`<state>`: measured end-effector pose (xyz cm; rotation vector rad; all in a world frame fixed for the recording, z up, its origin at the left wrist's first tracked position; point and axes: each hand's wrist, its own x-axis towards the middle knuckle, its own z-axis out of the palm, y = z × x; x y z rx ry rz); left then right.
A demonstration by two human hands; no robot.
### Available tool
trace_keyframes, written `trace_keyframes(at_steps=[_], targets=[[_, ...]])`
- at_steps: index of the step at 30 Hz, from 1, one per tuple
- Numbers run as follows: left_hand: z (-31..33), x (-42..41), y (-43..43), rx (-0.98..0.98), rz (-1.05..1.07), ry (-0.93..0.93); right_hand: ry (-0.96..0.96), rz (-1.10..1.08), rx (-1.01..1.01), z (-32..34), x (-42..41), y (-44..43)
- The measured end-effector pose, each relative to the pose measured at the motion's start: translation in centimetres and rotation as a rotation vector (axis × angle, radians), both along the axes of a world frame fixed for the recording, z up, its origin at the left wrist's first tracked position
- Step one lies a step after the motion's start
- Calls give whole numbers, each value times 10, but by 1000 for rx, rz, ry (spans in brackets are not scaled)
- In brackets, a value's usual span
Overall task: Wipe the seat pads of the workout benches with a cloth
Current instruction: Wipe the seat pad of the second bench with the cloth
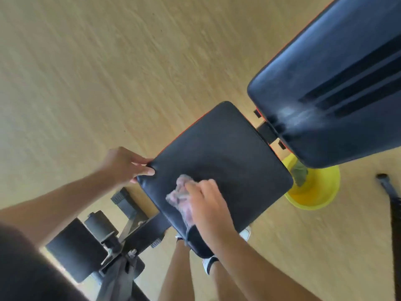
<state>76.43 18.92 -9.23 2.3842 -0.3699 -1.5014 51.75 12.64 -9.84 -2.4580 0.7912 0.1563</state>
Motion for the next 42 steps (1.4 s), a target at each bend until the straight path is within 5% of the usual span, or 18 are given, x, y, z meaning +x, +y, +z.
trace_keyframes(at_steps=[3, 6, 8, 12, 14, 19, 26, 36, 42], targets=[[-4, 1, 4, 4, 19, -4, 36, -174, -164, 4, 113, -64], [-8, 2, 3, 35, 9, -14, 295, 365, 16, 14, 174, -50], [-8, 4, 4, 52, 40, -30, 374, 533, 8, 16, 171, -59], [-10, 5, 8, 39, 102, -19, 606, 310, -165, 22, 164, -165], [-11, 6, 8, 39, 78, -16, 595, 248, -178, 22, 172, -165], [-12, 10, 6, 105, 45, -25, 342, 601, -53, 19, 165, -32], [-11, 10, 2, 70, 131, 67, 439, 21, -336, -1, 143, -211], [-24, 13, 10, 54, 157, 101, 513, -83, -440, 36, -27, -165], [-25, 11, 7, 70, 116, 81, 299, -321, -252, 10, 53, -188]])
